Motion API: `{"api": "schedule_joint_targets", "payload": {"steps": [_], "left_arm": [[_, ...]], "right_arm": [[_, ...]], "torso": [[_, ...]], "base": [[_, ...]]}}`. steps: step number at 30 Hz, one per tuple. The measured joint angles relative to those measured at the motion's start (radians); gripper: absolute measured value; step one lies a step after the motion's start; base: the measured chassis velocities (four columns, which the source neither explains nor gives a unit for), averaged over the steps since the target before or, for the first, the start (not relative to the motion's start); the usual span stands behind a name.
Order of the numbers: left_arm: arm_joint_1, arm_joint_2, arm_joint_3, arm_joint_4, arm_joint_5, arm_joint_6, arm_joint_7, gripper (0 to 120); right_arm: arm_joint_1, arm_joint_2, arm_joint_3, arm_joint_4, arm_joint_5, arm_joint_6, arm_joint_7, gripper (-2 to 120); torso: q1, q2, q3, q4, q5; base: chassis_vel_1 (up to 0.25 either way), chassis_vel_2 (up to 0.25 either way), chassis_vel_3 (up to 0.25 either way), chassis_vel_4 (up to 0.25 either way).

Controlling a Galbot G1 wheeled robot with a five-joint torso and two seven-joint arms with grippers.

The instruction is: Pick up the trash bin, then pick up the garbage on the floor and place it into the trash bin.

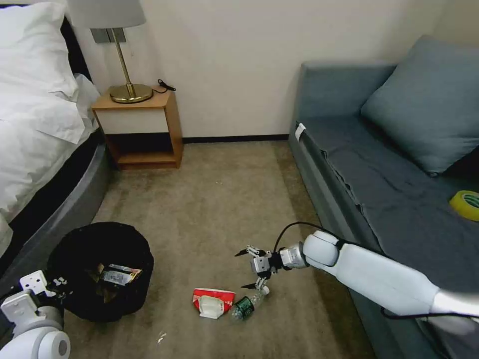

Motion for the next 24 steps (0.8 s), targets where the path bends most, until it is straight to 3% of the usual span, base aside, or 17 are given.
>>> {"api": "schedule_joint_targets", "payload": {"steps": [9,24], "left_arm": [[0.001,-0.002,-0.001,0.003,0.0,-0.003,0.001,1],[0.005,0.001,-0.008,0.011,-0.002,-0.011,0.0,1]], "right_arm": [[0.078,0.058,-0.213,-0.148,0.007,0.012,0.004,99],[0.036,0.171,-0.242,-0.352,-0.012,0.065,0.031,97]], "torso": [[0.0,0.0,0.0,-0.0002,0.0001],[0.0,0.0,0.0,-0.0002,0.0]], "base": [[0.0,0.0,0.0,0.0],[0.0,0.0,0.0,0.0]]}}
